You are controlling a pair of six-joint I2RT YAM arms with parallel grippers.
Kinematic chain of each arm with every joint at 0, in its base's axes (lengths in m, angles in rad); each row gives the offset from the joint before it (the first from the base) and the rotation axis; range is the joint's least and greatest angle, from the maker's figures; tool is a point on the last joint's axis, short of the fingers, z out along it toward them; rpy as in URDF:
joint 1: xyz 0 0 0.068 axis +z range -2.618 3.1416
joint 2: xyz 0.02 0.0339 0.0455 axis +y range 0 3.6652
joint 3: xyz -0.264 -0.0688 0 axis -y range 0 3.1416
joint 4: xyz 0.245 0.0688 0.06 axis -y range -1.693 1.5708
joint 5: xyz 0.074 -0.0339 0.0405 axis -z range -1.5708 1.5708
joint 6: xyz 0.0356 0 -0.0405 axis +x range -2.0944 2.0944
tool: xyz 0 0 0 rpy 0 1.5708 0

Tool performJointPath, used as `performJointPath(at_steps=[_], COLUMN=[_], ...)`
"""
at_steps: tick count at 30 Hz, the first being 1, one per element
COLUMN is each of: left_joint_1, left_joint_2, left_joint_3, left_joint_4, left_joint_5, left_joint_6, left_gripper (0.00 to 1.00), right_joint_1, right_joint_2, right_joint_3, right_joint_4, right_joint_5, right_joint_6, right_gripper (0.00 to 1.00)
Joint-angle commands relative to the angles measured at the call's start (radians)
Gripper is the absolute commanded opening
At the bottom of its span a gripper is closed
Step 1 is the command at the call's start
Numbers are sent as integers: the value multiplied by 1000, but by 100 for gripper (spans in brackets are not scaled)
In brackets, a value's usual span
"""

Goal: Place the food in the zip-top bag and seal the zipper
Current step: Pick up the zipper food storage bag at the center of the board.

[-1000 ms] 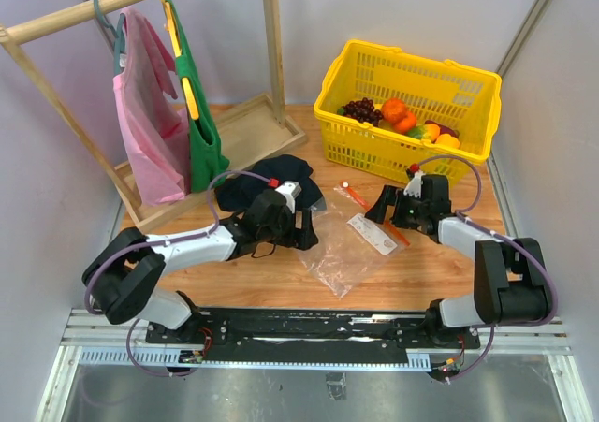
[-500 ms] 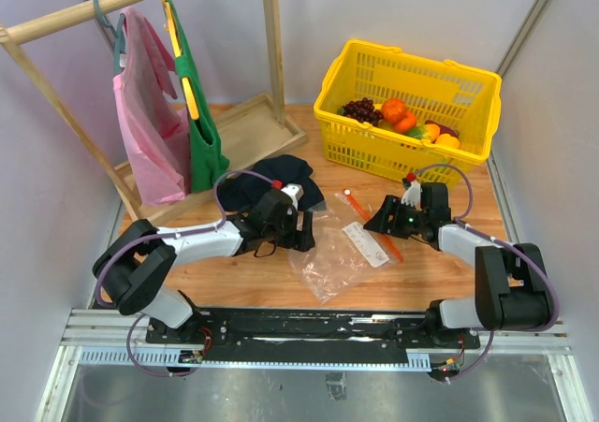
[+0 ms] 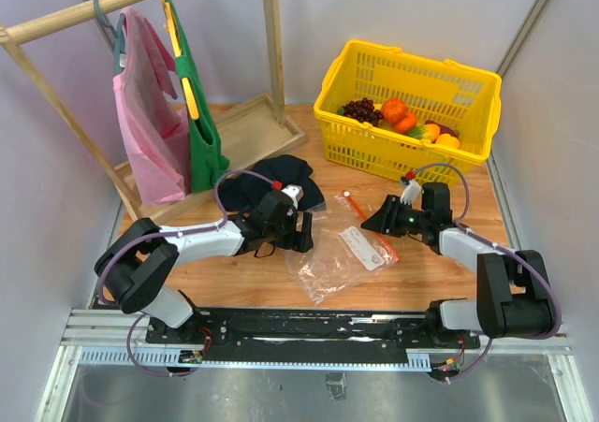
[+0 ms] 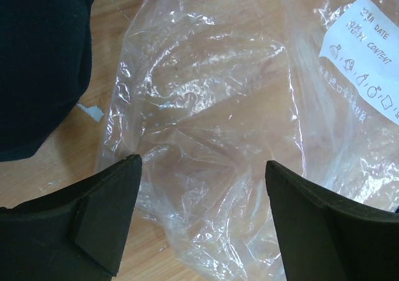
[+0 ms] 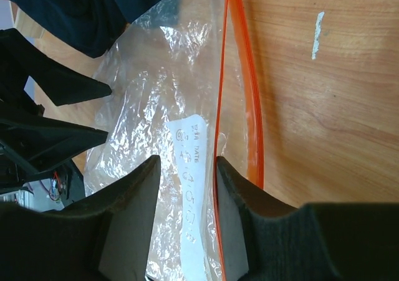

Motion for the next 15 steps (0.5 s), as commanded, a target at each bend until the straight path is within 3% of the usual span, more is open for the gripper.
performJointPath(at_steps=[1,6,12,15], left_joint_1=[-8,-8,-8,-8], left_joint_2=[13,-1,-43,-81], left_joint_3=[23,18,14,14], left_joint_4=[-3,1,3,-5], left_joint_5=[-20,-26,-51,-87], left_joint_6=[10,10,-2,-18], left_gripper=[84,84,86,87], right_joint_1=[13,13,13,19], right_joint_2=[40,90,36,-33], right_joint_3=[-11,-20,-14,7], right_joint_4=[48,83,63,-6], right_joint_5=[-49,-58,-40,-6], right_joint_6=[17,29,43,26], right_gripper=[40,30,2,1])
